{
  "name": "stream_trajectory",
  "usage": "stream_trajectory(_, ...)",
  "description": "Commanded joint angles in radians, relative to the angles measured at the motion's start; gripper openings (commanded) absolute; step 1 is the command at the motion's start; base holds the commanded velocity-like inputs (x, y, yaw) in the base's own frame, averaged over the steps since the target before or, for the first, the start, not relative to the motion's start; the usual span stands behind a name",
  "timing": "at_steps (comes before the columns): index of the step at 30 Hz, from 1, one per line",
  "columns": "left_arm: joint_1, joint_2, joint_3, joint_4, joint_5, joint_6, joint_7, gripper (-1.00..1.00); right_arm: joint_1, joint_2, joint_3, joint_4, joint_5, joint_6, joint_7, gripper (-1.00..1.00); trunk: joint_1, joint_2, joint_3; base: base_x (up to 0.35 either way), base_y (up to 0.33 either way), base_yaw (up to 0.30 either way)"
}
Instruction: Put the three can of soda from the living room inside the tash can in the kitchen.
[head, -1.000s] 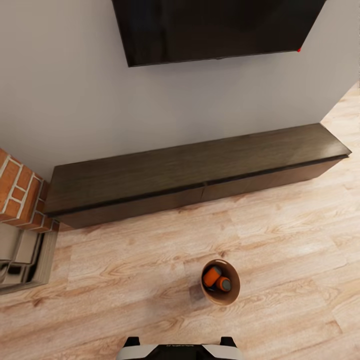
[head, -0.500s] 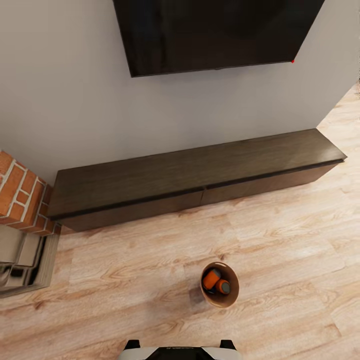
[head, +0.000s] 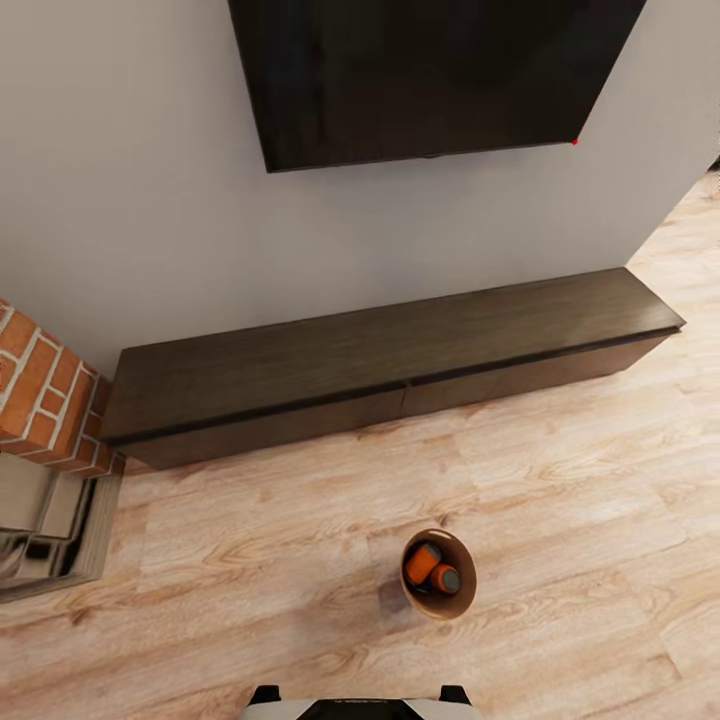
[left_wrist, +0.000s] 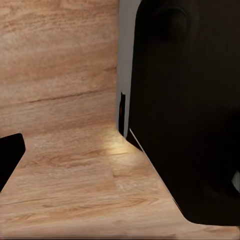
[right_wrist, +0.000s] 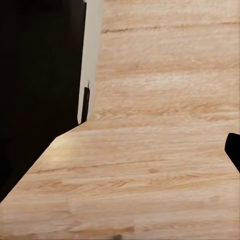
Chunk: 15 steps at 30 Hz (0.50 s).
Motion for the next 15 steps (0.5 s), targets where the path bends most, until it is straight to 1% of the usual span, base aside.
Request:
stream_trajectory(1,0.002,-0.002,0.000,0.000,0.000,0.000,0.001,1.00,0.001,0.002,0.000,0.001,0.000,0.000,-0.002,1.00,-0.004,0.007,0.005,0.000,0.000,0.000)
stream_trajectory(7,0.020,-0.012,0.000,0.001,-0.001,-0.001,0.005,1.00,0.014,0.011,0.001,0.003,0.013,0.000,-0.008,1.00,-0.027,0.049,0.033,0.000,0.000,0.000)
stream_trajectory(8,0.022,-0.013,0.000,0.001,-0.001,-0.001,0.005,1.00,0.015,0.011,0.001,0.003,0.019,0.000,-0.008,1.00,-0.031,0.056,0.038,0.000,0.000,0.000)
stream_trajectory(9,0.031,-0.016,0.000,0.001,-0.001,-0.002,0.005,1.00,0.017,0.015,0.001,0.003,0.041,0.001,-0.009,1.00,-0.035,0.063,0.043,0.000,0.000,0.000)
stream_trajectory(15,0.035,-0.017,0.000,0.001,-0.001,-0.002,0.006,1.00,0.020,0.026,0.001,0.004,0.053,0.001,-0.013,1.00,-0.058,0.105,0.071,0.000,0.000,0.000)
